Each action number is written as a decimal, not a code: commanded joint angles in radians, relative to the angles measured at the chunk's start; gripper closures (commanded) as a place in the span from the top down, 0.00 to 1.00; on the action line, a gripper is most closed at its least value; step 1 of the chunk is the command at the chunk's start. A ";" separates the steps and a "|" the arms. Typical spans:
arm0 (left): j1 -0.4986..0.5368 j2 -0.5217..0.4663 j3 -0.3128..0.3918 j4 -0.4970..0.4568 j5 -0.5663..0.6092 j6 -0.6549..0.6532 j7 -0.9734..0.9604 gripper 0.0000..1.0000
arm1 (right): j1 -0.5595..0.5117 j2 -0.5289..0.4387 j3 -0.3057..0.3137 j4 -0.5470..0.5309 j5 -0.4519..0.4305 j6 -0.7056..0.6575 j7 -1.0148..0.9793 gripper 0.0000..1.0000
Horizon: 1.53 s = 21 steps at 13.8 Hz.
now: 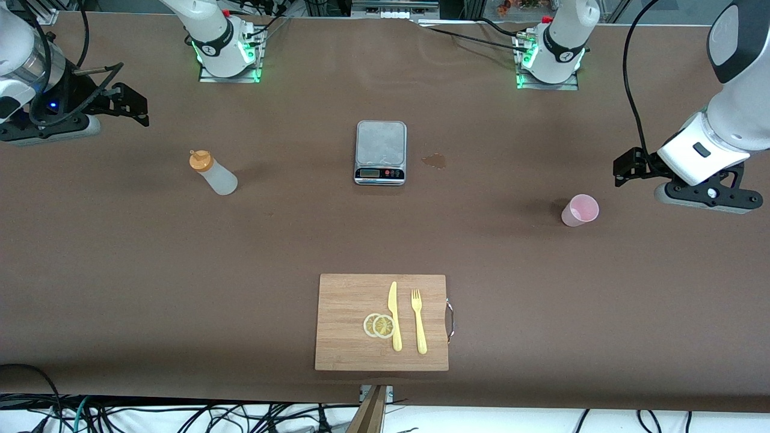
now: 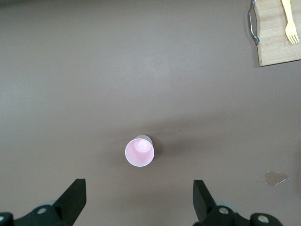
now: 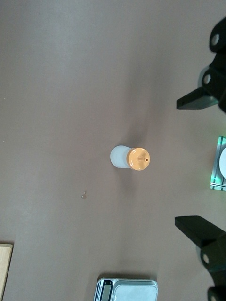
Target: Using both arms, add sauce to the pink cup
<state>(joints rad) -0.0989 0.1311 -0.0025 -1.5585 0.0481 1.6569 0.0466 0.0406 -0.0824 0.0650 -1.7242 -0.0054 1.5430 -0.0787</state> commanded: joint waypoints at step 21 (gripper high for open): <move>0.019 0.073 0.013 0.026 -0.070 -0.009 0.024 1.00 | 0.004 0.010 0.007 0.014 -0.005 -0.023 0.000 1.00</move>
<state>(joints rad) -0.0888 0.1647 0.0059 -1.5544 0.0013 1.6569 0.0467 0.0426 -0.0758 0.0692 -1.7242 -0.0054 1.5233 -0.0788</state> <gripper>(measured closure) 0.000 0.000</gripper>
